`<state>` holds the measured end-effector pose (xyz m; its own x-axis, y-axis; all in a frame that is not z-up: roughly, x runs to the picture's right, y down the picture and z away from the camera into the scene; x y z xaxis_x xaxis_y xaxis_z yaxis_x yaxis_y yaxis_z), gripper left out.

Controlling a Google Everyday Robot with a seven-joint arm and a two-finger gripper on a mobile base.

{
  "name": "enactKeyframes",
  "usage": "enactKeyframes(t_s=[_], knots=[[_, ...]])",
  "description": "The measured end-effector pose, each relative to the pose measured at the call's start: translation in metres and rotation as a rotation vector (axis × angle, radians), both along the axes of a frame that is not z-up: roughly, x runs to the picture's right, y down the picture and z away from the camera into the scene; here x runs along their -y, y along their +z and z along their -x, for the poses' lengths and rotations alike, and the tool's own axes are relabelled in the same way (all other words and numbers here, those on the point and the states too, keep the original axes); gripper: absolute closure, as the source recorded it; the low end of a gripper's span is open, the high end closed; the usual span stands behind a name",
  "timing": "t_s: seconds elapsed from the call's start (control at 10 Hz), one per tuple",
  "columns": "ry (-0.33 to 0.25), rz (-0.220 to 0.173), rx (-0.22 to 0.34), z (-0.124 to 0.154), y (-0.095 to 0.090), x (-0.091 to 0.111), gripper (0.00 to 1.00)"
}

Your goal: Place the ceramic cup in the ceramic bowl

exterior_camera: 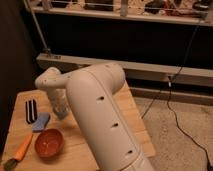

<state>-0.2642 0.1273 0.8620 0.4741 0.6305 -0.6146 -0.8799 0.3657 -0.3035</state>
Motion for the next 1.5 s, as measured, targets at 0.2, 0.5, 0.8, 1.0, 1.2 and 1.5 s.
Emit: enactKeyframes(t_s=[0.2,0.5,0.8,1.0,1.2,1.5], knots=[[0.0,0.021,0.033,0.003,-0.016,0.002,0.99],[-0.004,0.033,0.068,-0.004,-0.047,0.016,1.0],[0.006,0.043,0.087,-0.023,-0.076,0.028,1.0],[0.018,0.073,0.111,-0.036,-0.092,0.025,1.0],[0.003,0.1,0.181,-0.032,-0.107,0.016,1.0],[-0.055,0.134,0.339,-0.019,-0.128,0.002,1.0]])
